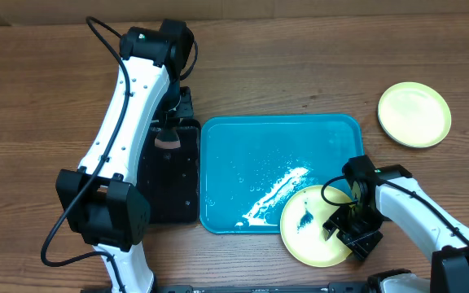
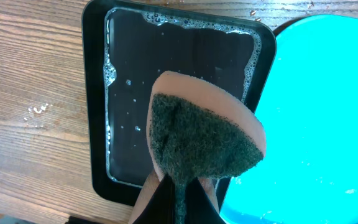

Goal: Clean dirty plates on tray and stack at the side
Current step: 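Grasp the lower yellow plate's rim with the right gripper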

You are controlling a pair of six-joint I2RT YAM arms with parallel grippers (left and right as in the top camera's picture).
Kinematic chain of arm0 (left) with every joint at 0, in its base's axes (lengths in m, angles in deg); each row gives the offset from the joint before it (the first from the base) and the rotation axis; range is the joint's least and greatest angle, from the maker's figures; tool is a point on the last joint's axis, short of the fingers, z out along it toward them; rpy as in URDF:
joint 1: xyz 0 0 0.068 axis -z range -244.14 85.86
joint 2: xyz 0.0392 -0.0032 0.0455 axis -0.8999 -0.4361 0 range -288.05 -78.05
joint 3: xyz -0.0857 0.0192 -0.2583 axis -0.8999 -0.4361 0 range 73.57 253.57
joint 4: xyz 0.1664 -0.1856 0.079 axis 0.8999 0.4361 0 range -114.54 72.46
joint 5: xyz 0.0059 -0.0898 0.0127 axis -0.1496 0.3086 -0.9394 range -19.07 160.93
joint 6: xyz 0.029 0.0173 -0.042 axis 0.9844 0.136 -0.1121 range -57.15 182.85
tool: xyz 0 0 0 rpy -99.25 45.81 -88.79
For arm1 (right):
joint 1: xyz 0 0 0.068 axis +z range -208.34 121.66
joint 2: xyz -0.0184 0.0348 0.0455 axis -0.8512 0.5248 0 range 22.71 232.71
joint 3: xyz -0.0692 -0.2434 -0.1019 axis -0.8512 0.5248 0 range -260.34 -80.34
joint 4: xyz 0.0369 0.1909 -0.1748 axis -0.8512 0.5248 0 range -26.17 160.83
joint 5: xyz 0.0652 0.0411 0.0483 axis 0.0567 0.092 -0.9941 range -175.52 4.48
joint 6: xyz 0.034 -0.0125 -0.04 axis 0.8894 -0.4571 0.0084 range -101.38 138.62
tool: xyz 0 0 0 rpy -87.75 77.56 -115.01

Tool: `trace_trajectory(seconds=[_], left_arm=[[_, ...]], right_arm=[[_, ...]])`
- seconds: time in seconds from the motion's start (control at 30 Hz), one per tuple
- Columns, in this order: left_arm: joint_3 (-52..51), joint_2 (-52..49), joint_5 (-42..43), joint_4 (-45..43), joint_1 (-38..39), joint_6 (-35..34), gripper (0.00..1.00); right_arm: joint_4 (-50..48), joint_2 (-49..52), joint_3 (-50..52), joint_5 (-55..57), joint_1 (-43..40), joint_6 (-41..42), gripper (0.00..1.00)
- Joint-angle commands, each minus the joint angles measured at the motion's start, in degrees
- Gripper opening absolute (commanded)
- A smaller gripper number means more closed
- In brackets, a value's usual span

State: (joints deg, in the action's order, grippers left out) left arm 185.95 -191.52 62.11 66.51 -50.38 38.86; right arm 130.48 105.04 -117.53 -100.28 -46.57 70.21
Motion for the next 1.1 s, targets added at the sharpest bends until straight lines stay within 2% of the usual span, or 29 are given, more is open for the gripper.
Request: trace_trajectory(seconds=[0.0, 0.17, 0.23, 0.3, 0.4, 0.43, 0.5, 0.57, 0.6, 0.63, 0.7, 0.8, 1.07], left_arm=[[0.6, 2.0, -0.1, 0.0, -0.2, 0.4, 0.04], [0.6, 2.0, 0.9, 0.0, -0.2, 0.5, 0.04], [0.6, 2.0, 1.0, -0.1, -0.2, 0.4, 0.04], [0.6, 2.0, 1.0, -0.1, -0.2, 0.4, 0.04], [0.6, 2.0, 1.0, 0.0, -0.2, 0.4, 0.04], [0.6, 2.0, 1.0, 0.0, -0.2, 0.4, 0.04], [0.6, 2.0, 1.0, 0.0, -0.2, 0.5, 0.04], [0.6, 2.0, 1.0, 0.0, -0.2, 0.5, 0.04], [0.6, 2.0, 1.0, -0.1, -0.2, 0.4, 0.04], [0.6, 2.0, 1.0, -0.1, -0.2, 0.4, 0.04], [0.6, 2.0, 1.0, -0.3, -0.2, 0.5, 0.04], [0.6, 2.0, 1.0, -0.4, -0.2, 0.4, 0.04], [0.6, 2.0, 1.7, -1.3, -0.2, 0.5, 0.04]], right_arm=[[-0.9, -0.7, -2.6, 1.8, 0.2, -2.5, 0.62], [3.0, -0.7, -9.6, 4.3, 0.2, -6.6, 0.64], [4.5, -0.7, -13.0, 5.6, 0.2, -7.1, 0.69], [4.9, -0.7, -15.9, 5.9, 0.2, -8.9, 0.78], [4.6, -0.7, -18.1, 5.9, 0.2, -10.2, 0.80], [5.1, -0.7, -18.2, 5.9, 0.2, -10.0, 0.80], [8.2, -0.7, -18.2, 6.0, 0.2, -9.6, 0.67], [12.0, -0.9, -18.2, 8.2, 0.2, -7.5, 0.61], [14.4, -1.5, -18.2, 10.8, 0.2, -5.8, 0.54], [15.6, -2.1, -18.2, 12.5, 0.2, -4.8, 0.52], [19.2, -4.9, -18.2, 15.3, 0.2, -1.7, 0.55], [22.4, -10.3, -18.2, 14.5, 0.2, 0.1, 0.70], [18.8, -12.0, -15.3, 11.3, 0.2, -0.5, 0.68]])
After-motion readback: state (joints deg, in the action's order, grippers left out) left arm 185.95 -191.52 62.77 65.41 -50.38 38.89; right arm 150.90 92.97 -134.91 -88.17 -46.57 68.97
